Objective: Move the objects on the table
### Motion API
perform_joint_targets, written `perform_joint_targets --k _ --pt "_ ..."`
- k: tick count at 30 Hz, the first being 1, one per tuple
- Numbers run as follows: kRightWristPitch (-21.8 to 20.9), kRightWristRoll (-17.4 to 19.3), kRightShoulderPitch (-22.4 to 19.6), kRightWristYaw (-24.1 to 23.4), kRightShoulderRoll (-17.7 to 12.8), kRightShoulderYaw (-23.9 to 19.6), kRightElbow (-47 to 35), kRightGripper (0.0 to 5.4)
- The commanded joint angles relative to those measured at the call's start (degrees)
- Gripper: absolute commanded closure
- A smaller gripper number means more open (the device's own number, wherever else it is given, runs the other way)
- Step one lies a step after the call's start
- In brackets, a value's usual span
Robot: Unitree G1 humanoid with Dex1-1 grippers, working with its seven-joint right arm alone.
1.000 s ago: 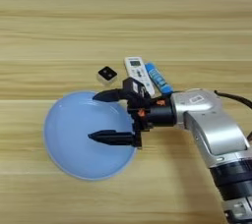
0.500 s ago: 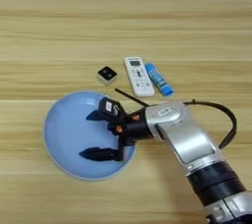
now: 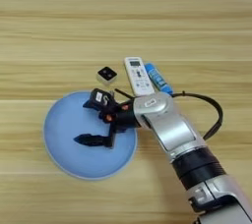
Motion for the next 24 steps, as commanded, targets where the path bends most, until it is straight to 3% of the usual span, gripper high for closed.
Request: perform_joint_targets --k 1,24 --pt "-0.99 -1.61 -4.08 -3.91 0.53 -1.09 0.95 0.03" --pt "-7.29 -5.7 -11.71 -16.91 9.68 -1.79 14.84 0.03"
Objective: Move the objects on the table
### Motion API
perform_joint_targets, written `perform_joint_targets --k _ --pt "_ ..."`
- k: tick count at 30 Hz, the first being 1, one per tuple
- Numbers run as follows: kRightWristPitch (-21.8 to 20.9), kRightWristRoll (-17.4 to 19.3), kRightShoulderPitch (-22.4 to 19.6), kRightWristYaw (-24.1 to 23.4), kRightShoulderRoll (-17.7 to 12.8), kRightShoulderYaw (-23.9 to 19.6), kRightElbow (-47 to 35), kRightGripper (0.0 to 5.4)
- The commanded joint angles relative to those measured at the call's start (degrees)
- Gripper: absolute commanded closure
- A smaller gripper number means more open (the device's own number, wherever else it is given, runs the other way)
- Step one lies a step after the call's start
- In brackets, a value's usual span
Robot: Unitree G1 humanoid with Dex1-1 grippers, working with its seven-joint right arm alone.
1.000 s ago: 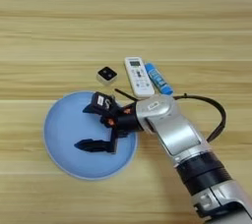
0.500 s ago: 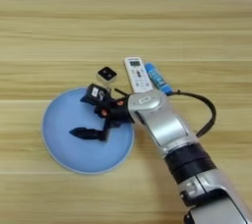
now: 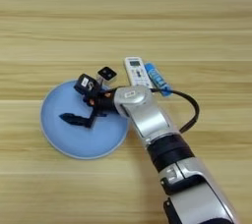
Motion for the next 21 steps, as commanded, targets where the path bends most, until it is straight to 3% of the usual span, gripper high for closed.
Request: perform_joint_targets --k 1,6,11,15,21 --pt "-1.51 -2.75 -5.2 -5.65 0.69 -1.21 3.26 0.03" --pt "-3.57 -3.61 -6.84 -8.61 1.69 -1.46 7.59 0.03" --pt "-3.01 -1.73 -6.61 -6.36 1.23 -2.5 6.57 0.03" --pt "-0.53 1.24 -6.76 -3.67 0.38 -5.18 3.37 0.03" --pt "7.1 8.87 -6.73 1.58 -1.69 -11.06 -5.68 0.03"
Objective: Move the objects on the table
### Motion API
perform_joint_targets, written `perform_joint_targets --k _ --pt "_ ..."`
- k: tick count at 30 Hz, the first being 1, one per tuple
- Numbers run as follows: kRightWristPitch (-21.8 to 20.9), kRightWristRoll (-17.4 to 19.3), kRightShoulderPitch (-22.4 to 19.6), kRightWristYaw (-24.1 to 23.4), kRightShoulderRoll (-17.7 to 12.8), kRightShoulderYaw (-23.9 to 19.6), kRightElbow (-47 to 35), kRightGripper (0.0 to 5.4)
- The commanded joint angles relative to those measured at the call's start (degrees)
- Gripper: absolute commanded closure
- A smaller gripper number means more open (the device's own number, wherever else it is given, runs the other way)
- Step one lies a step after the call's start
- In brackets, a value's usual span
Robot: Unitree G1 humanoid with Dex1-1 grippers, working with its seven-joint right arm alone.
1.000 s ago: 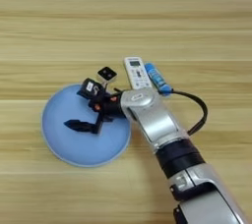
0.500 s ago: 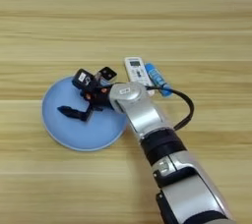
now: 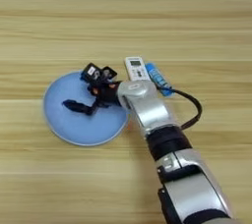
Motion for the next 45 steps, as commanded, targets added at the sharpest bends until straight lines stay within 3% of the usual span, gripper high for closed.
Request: perform_joint_targets --k 1,6,14,20,30,41,45 --pt "4.45 6.64 -3.83 2.69 -3.01 -5.75 -10.33 0.03" --pt "9.16 11.49 -5.02 2.8 -4.99 -11.26 -14.85 0.03" --pt "6.59 11.03 -8.01 -2.05 -7.81 -17.24 -7.12 0.03" --pt "2.47 10.39 -9.75 -0.96 -11.25 -18.93 0.48 0.03" --pt "-9.11 6.67 -13.74 3.37 -19.05 -19.17 16.1 0.03" --pt "-18.32 3.95 -15.65 8.84 -23.11 -18.6 27.44 0.03" --pt "-22.63 1.42 -16.16 9.85 -24.8 -17.54 33.36 0.03"
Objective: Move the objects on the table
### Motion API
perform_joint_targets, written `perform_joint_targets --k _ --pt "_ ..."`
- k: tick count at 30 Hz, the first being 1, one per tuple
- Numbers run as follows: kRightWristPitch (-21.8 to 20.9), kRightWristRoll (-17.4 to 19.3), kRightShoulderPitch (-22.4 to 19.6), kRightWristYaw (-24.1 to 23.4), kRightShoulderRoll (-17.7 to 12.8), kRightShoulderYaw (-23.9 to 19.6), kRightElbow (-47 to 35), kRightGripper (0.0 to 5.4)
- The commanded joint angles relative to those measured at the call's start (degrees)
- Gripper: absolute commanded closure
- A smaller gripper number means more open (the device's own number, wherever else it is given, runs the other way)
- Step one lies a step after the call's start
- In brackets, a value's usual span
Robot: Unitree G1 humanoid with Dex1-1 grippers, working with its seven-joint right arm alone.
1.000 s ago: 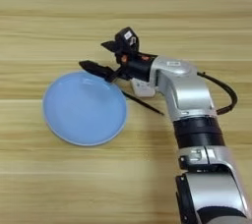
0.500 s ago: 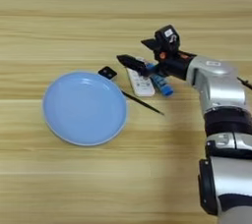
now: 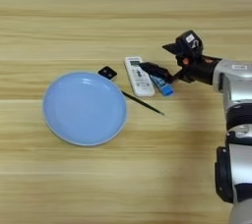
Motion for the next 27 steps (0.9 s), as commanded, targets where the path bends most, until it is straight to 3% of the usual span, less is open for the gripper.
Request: perform_joint_targets --k 1,4,8,14,18,27 --pt "-5.29 -2.2 -5.6 -0.48 -5.1 0.31 3.24 0.03" --pt "-8.71 -5.66 -5.35 -2.49 -6.04 2.02 7.33 0.03" --pt "-10.44 -6.98 -5.35 -2.89 -6.93 2.01 11.24 0.03" --pt "-10.66 -8.09 -6.39 -4.3 -6.91 1.8 14.19 0.03" --pt "-10.79 -9.91 -6.03 -7.66 -6.02 2.74 15.14 0.03" --pt "-11.74 -11.49 -5.81 -10.67 -4.05 3.56 15.28 1.31"
